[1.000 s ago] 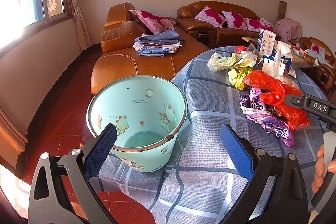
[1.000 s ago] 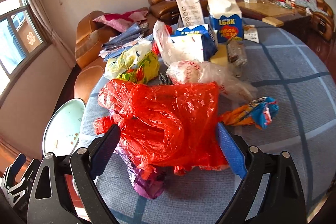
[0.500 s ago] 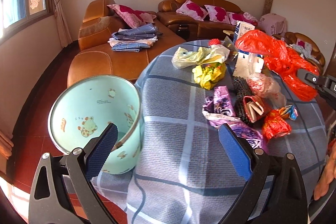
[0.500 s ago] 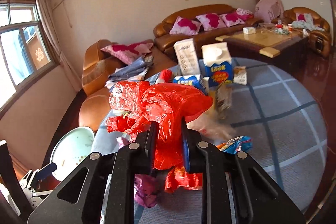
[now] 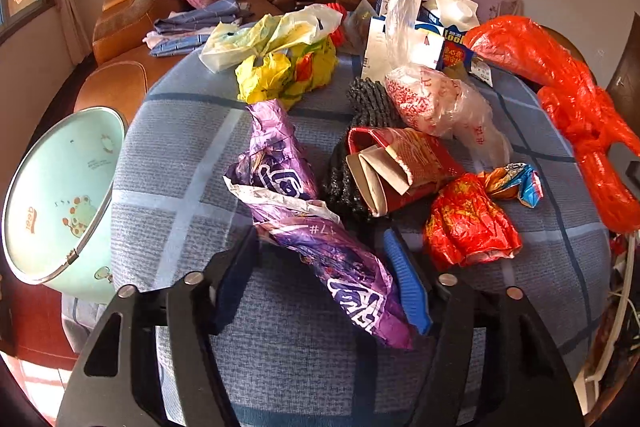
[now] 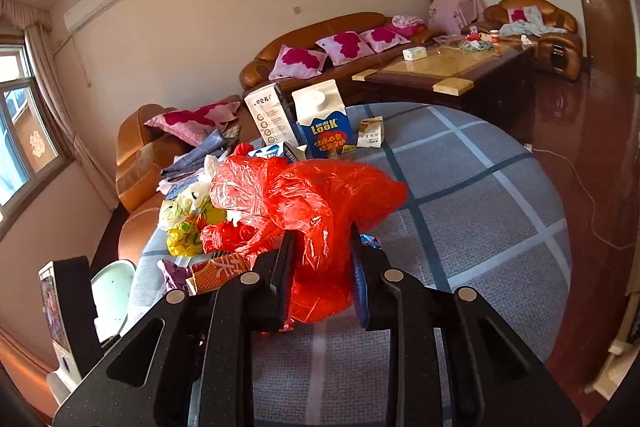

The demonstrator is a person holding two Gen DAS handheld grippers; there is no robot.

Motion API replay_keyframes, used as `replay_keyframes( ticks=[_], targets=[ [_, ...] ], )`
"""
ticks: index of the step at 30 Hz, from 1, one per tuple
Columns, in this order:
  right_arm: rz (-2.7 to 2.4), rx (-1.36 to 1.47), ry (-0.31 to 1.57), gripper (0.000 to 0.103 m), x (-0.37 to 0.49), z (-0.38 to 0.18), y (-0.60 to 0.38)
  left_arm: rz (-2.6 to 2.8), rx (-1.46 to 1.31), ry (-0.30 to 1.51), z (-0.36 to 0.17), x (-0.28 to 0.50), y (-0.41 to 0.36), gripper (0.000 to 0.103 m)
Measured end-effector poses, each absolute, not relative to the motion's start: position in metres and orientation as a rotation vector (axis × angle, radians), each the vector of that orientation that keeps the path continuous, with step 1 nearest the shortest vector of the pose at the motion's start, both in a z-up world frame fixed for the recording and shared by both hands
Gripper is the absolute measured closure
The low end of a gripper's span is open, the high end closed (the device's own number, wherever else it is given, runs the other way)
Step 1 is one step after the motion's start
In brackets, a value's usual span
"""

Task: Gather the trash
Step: 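Grasp the red plastic bag with the right tool while the left tool grasps the purple wrapper, then carry the red bag and purple wrapper over the light-blue bucket with both tools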

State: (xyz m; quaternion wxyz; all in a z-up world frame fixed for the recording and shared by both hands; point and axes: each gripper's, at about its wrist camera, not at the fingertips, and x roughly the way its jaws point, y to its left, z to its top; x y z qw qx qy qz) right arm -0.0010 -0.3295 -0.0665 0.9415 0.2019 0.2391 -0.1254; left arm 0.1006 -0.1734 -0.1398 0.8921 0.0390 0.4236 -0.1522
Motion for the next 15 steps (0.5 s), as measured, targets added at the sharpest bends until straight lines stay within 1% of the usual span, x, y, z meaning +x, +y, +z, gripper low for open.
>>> replay_keyframes(
  ticks=[1, 2, 3, 5, 8, 15],
  targets=[
    [-0.255, 0.409, 0.483, 0.077, -0.003, -0.066, -0.329, -0.323, 0.097, 0.881, -0.142, 0.1, -0.174, 0.055],
    [-0.254, 0.407, 0.48, 0.077, -0.004, -0.065, -0.327, -0.336, 0.087, 0.891, -0.144, 0.101, -0.171, 0.067],
    [-0.253, 0.41, 0.476, 0.077, -0.004, -0.065, -0.326, -0.34, 0.07, 0.89, -0.144, 0.1, -0.166, 0.075],
    [-0.253, 0.42, 0.47, 0.077, -0.005, -0.063, -0.325, -0.37, 0.032, 0.898, -0.141, 0.099, -0.155, 0.084],
    [-0.254, 0.419, 0.454, 0.077, -0.008, -0.059, -0.321, -0.36, 0.034, 0.845, -0.129, 0.089, -0.135, 0.087],
    [-0.211, 0.397, 0.435, 0.077, -0.005, -0.049, -0.301, -0.295, 0.033, 0.741, -0.098, 0.075, -0.083, 0.087]
  ],
)
